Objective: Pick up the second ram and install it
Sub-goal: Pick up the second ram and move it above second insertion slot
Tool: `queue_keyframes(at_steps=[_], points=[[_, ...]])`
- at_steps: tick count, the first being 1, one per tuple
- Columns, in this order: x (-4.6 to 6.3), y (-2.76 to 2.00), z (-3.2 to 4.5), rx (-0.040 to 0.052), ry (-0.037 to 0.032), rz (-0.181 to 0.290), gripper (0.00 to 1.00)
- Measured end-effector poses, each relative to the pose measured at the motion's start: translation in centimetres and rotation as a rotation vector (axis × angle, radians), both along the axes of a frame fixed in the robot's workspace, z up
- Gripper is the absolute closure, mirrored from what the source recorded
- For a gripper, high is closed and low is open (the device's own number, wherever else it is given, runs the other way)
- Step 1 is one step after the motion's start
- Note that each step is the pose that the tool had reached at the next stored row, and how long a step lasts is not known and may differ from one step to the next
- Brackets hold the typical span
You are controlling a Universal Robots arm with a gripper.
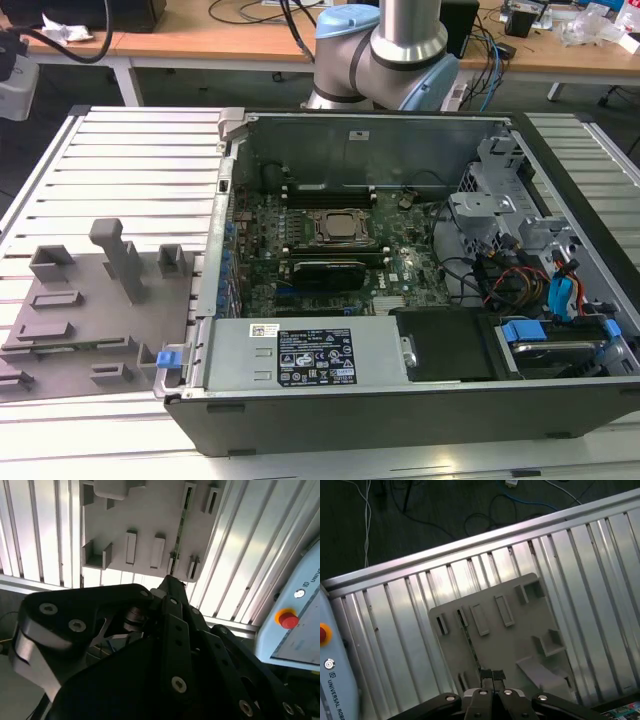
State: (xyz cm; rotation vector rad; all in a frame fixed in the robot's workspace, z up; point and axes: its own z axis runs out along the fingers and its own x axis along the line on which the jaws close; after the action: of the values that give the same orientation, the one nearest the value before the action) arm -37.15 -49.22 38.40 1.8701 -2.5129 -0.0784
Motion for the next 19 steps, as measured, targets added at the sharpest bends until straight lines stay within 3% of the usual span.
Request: queue_keyframes(at_steps=[19], points=[[0.0,0.0,0.0,0.0,0.0,0.188,0.89]])
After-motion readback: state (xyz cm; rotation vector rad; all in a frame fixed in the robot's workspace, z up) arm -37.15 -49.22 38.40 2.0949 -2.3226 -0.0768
